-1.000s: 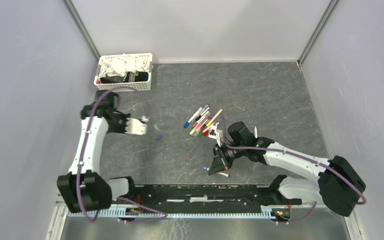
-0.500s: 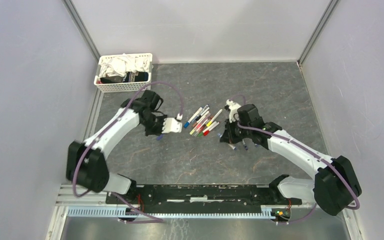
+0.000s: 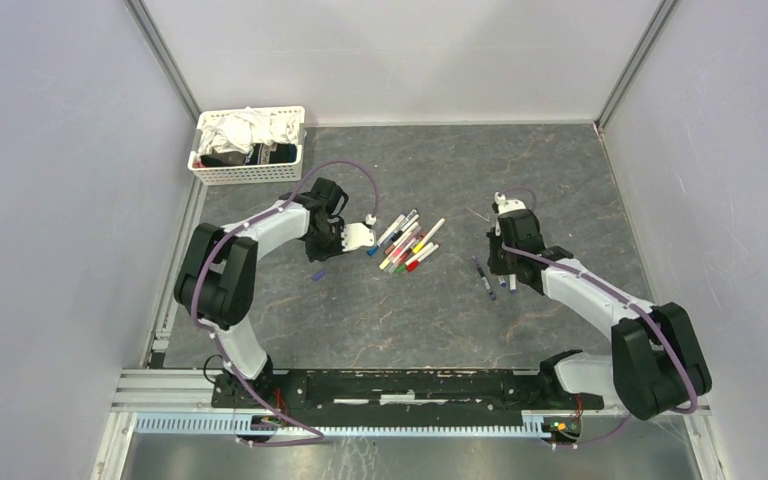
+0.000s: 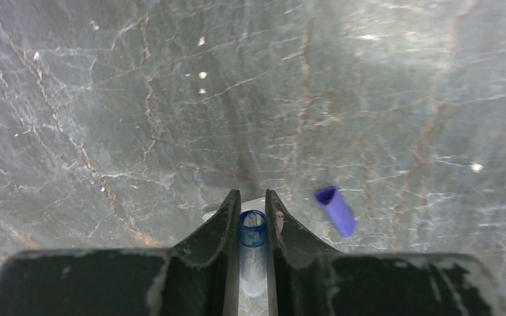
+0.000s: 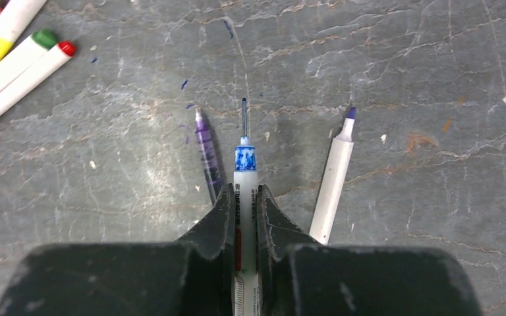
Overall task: Open the pen caps
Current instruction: Place the pen at the center of the board.
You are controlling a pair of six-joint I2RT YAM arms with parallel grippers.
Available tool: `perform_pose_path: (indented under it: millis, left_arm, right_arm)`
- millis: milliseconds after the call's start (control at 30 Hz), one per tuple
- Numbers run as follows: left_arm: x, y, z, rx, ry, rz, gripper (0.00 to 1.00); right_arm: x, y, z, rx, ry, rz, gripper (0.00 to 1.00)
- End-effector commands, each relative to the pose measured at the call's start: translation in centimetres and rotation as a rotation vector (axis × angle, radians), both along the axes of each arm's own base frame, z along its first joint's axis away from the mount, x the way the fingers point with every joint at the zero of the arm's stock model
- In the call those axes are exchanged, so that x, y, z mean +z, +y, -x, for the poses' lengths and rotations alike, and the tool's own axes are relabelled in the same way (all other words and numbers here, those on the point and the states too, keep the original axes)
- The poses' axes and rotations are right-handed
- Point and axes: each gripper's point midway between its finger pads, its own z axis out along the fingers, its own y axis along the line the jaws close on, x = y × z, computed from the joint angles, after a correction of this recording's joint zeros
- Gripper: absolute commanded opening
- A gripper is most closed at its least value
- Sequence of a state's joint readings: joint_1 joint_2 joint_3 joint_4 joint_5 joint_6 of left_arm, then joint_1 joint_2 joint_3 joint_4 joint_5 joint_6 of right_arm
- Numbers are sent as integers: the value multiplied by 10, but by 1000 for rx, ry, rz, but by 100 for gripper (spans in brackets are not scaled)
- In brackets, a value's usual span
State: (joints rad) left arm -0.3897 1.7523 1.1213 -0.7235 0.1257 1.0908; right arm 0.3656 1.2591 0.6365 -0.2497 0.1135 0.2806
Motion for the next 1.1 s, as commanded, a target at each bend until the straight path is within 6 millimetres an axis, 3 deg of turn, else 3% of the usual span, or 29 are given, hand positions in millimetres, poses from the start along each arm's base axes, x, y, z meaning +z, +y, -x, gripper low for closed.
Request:
perform_pose_path:
  millis: [0, 167, 367, 533, 700, 800, 933, 1067]
  left_arm:
    - [0, 1, -28, 100, -111, -15, 13]
    - [-11, 7, -24, 152, -91, -43, 21]
    - [-16, 12, -10, 152, -67, -53, 29]
    - [-12, 9, -9, 186, -64, -27, 37]
    - [3, -1, -9, 200, -62, 33, 39]
    - [16, -6, -12, 215, -74, 62, 40]
    - [51, -17, -20, 237, -117, 137, 40]
    - [106, -25, -31, 265, -208, 223, 61]
  right_arm:
    - [6, -8, -27, -62, -102, 38, 12]
    - [-2, -16, -34, -95, -101, 76, 19]
    - [-23, -24, -23, -128, -62, 102, 33]
    - [-30, -26, -18, -132, -41, 106, 34]
    - [-21, -29, -16, -151, -49, 110, 33]
    - [-9, -30, -18, -162, -72, 100, 33]
    - [19, -26, -27, -171, -132, 71, 37]
    - [49, -9, -39, -118, -194, 3, 51]
